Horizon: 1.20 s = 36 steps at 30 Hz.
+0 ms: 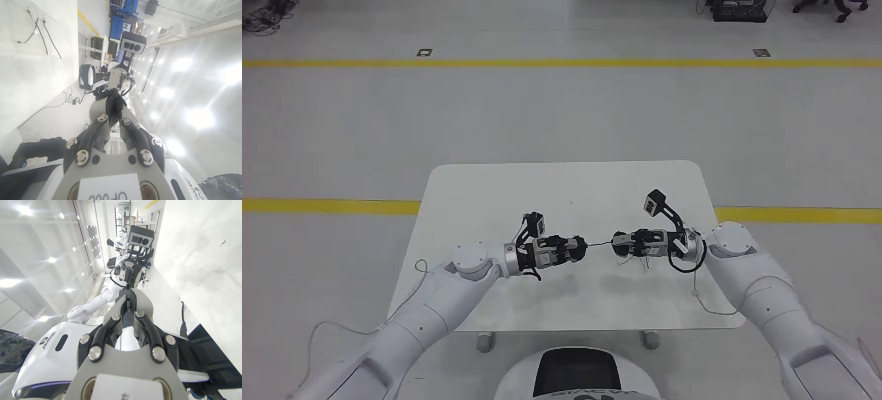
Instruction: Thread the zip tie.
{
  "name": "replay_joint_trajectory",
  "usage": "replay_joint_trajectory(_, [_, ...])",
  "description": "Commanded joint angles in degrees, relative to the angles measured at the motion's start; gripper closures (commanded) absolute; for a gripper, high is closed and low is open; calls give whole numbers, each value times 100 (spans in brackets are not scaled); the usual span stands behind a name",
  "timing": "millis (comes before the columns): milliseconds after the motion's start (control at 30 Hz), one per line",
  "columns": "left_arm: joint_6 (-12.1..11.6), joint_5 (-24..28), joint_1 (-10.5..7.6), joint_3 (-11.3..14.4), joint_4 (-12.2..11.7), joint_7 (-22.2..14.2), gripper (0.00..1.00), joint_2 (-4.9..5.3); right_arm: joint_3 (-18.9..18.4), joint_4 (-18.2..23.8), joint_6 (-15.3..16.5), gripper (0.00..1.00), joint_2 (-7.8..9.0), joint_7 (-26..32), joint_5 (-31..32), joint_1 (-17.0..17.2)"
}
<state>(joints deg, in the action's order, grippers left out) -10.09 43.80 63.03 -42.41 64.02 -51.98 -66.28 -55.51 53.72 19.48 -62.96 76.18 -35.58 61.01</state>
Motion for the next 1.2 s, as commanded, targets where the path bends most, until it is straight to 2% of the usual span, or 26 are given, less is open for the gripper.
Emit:
replay_joint_trajectory(0, [0, -6, 0, -5, -8, 3, 100, -4, -4, -11, 0, 100, -6, -1, 12, -3])
replay_joint_trajectory(33, [0, -7, 1, -7, -11, 4, 100, -6, -7, -14, 0, 100, -8, -1, 16, -4])
replay_joint_trajectory(67, [1, -10, 2, -8, -14, 5, 74, -8, -11, -17, 0, 100, -11, -1, 19, -3])
replay_joint_trajectory(100, [2, -18, 1, -10, -16, 5, 38, -10, -17, -22, 0, 100, -14, -1, 21, -2])
replay_joint_trajectory(133, [1, -23, 1, -12, -17, 2, 14, -12, -24, -26, 0, 100, -16, -2, 17, 2])
replay_joint_trajectory(167, [1, -28, 2, -13, -19, -2, 0, -14, -34, -27, 0, 100, -19, -1, 6, 6])
replay_joint_trajectory(400, [-27, -1, 16, -9, 8, -23, 0, -39, -112, -15, 0, 100, -39, 68, -54, 49])
replay_joint_trajectory(667, [-10, 5, -48, 124, 14, 11, 0, -129, -145, -68, 0, 100, -76, 270, -165, 46])
replay_joint_trajectory(967, [-17, -14, -56, 129, 7, 29, 0, -132, -170, -81, 0, 100, -73, 251, -123, 36])
replay_joint_trajectory(1167, [167, 33, -21, 183, 134, 469, 0, -190, -214, 82, -104, 100, -70, 106, -213, 177])
